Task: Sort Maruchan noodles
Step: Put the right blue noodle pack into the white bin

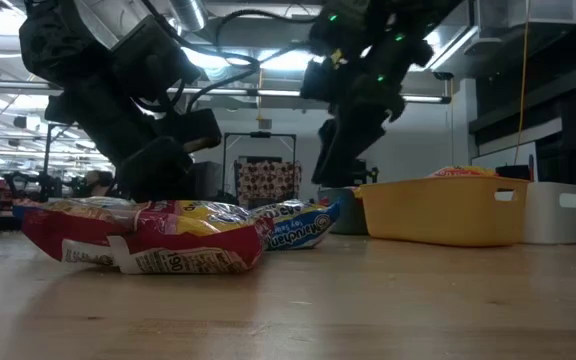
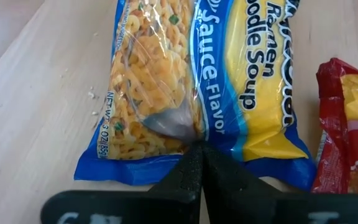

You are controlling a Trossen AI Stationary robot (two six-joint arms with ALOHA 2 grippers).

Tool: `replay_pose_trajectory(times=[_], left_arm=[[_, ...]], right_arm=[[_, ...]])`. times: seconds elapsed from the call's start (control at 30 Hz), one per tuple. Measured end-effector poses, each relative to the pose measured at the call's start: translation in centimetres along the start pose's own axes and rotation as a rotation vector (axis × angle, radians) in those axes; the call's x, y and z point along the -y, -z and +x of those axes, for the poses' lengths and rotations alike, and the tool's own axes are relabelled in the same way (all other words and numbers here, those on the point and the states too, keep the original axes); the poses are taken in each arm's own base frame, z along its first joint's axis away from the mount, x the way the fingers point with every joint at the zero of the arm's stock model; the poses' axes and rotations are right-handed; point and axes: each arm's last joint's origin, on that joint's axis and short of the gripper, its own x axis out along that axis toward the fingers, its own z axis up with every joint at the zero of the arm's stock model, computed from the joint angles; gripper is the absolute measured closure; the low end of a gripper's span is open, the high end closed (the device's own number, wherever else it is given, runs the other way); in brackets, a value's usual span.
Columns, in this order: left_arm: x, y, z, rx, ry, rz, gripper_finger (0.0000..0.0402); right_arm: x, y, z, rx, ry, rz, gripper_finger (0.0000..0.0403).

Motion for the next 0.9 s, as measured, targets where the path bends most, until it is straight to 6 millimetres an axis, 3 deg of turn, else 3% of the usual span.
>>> replay_pose_trajectory(times=[0.33, 0.7, 0.9], left_arm=[[0.0, 0.0, 0.0, 0.000, -0.018, 0.012, 0.0401], [-0.2, 0.1, 0.0, 0.009, -0.051, 0.014, 0.0401], [-0.2, 0.1, 0.0, 0.012, -0.057, 0.013, 0.0401]], right_arm=[[2.4, -1.2, 3.0, -0.056, -0.101, -0.035, 0.0134], [2.4, -0.2, 6.0, -0.123, -0.196, 0.013, 0.0134], [2.3, 0.0, 6.4, -0.126, -0.248, 0.052, 0.0135]])
